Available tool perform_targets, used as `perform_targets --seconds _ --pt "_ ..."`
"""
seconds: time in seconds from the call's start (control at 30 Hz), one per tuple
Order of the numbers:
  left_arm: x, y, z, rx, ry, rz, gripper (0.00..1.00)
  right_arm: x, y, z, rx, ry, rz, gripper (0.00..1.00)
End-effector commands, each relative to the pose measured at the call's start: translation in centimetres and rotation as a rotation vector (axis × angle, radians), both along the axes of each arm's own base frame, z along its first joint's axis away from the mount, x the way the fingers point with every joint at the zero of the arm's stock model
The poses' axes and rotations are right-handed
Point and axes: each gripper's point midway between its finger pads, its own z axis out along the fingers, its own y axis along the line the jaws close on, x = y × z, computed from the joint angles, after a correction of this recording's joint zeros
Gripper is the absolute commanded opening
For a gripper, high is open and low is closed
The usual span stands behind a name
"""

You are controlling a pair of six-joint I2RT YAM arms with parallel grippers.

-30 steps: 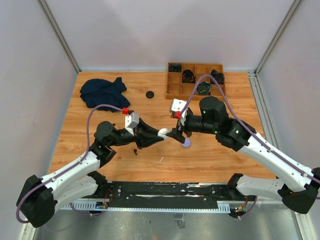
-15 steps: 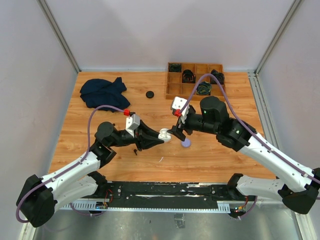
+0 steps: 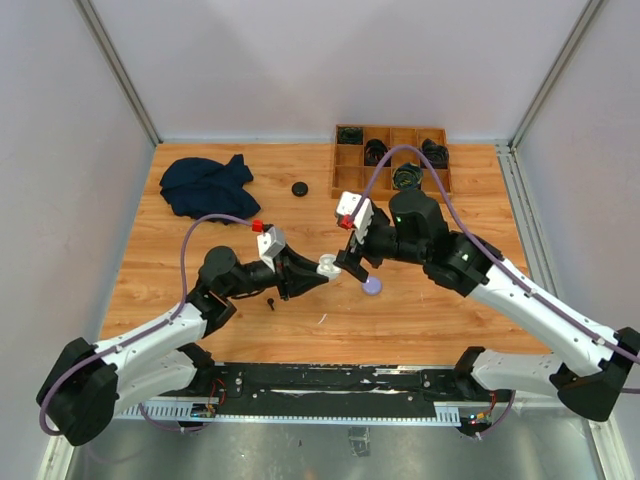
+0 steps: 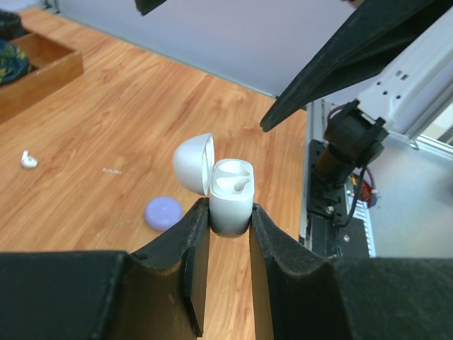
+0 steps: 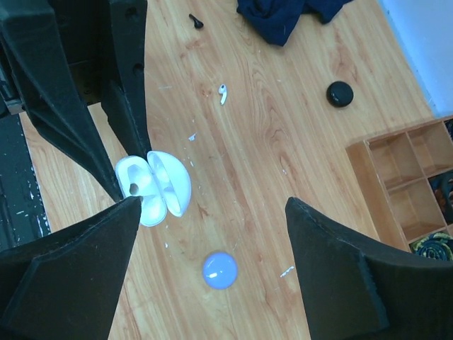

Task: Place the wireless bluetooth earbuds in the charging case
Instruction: Open the charging case.

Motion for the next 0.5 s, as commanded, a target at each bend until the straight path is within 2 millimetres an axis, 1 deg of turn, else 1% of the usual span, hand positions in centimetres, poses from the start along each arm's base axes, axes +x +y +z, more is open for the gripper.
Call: perform_targets --seconds 0.0,0.1,0.27,0.37,0.47 --pt "1.9 0.5 -0.7 -0.031 0.009 0.101 0.00 1.4 -0.4 -0.8 -0.040 0.048 -0.047 0.85" --pt "3.2 1.2 -1.5 -0.029 0.028 0.164 0.00 2.6 -0.6 -2.0 -0.054 0.094 -0.072 0.85" --pt "5.0 2.9 -2.5 -0.033 0.043 0.262 0.00 5.5 -1.2 -4.2 -0.077 0.171 -0.137 0.84" --pt "5.8 3.9 -3.1 -0.030 0.038 0.315 0.00 8.0 -1.9 -6.0 -0.081 0.231 -0.195 0.83" --pt "6.0 4.3 -3.5 -0.021 0.005 0.331 0.00 10.1 -2.7 -8.0 -0.111 0.280 -0.247 0.81"
